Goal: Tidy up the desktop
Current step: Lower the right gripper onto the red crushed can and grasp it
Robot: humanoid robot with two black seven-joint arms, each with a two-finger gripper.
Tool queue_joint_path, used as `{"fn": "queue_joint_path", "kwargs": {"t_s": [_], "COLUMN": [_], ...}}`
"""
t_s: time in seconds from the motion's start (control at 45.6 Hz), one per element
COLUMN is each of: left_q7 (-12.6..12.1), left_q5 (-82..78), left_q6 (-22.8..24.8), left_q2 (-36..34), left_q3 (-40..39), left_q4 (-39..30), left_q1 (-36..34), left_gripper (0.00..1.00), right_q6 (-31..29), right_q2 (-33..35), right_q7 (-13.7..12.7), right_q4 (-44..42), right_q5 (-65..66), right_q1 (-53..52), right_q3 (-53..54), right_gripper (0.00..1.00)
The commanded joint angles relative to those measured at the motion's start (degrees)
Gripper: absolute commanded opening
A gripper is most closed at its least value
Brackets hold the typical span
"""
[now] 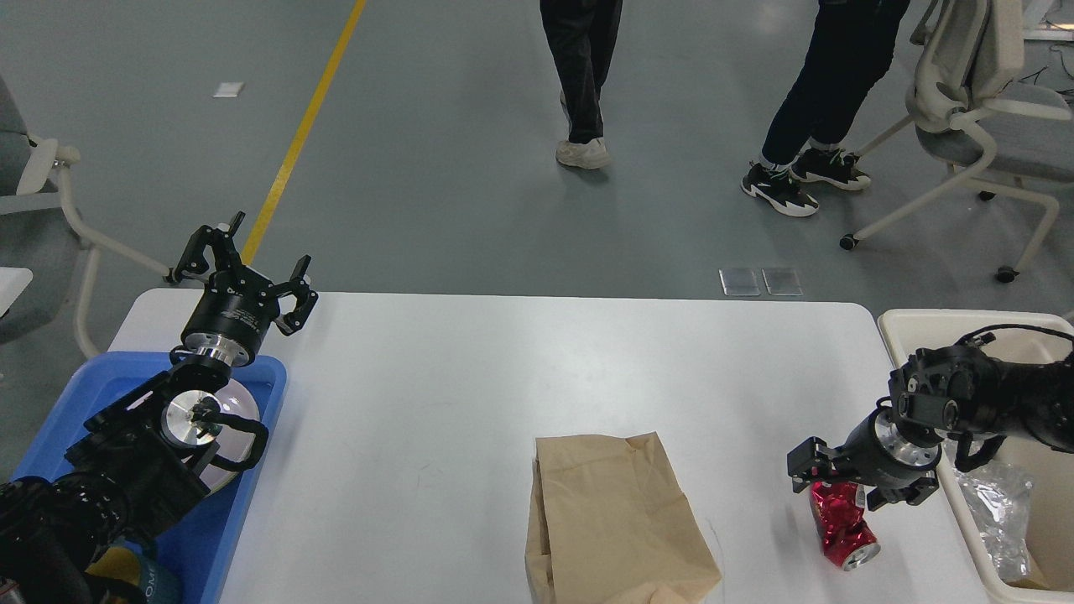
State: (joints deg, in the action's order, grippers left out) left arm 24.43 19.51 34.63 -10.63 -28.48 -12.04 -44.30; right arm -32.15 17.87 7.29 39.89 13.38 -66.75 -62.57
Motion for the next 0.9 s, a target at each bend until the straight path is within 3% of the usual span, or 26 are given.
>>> {"fn": "queue_joint_path", "kwargs": {"t_s": [0.0,0.175,0.351,0.592,0.68,0.745,0.877], "left_q7": [0.0,0.0,0.0,0.0,0.0,0.0,0.0], "left_q5": [0.0,0.0,0.0,0.0,0.0,0.0,0.0], "left_q6": [0.0,0.0,0.0,0.0,0.0,0.0,0.0], "left_q2": [0.0,0.0,0.0,0.0,0.0,0.0,0.0], "left_q3": [0.0,0.0,0.0,0.0,0.0,0.0,0.0], "left_q4": [0.0,0.0,0.0,0.0,0.0,0.0,0.0], "left_q1": [0.0,0.0,0.0,0.0,0.0,0.0,0.0], "left_gripper": [0.97,0.97,0.97,0.97,0.97,0.97,0.97], "right_q6": [1.73,2.44,4.28,4.2,3.67,3.14,3.05], "right_q2": [0.58,1.9,2.08,2.08,1.99,2.08,2.51], "right_q7": [0.01,0.1,0.27,0.36,0.27,0.18,0.1], "right_q4": [-0.43,-2.71,-4.47,-4.83,-4.56,-4.21,-4.21], "right_q5": [-0.02,-0.11,-0.11,-0.2,-0.55,-0.55,-0.81], "right_q1": [0.92,1.88,3.38,4.61,4.87,4.79,4.7], "right_q3": [-0.01,0.08,-0.01,-0.01,0.08,0.08,0.08], "right_gripper": [1.0,0.96,0.73,0.64,0.53,0.36,0.14]}}
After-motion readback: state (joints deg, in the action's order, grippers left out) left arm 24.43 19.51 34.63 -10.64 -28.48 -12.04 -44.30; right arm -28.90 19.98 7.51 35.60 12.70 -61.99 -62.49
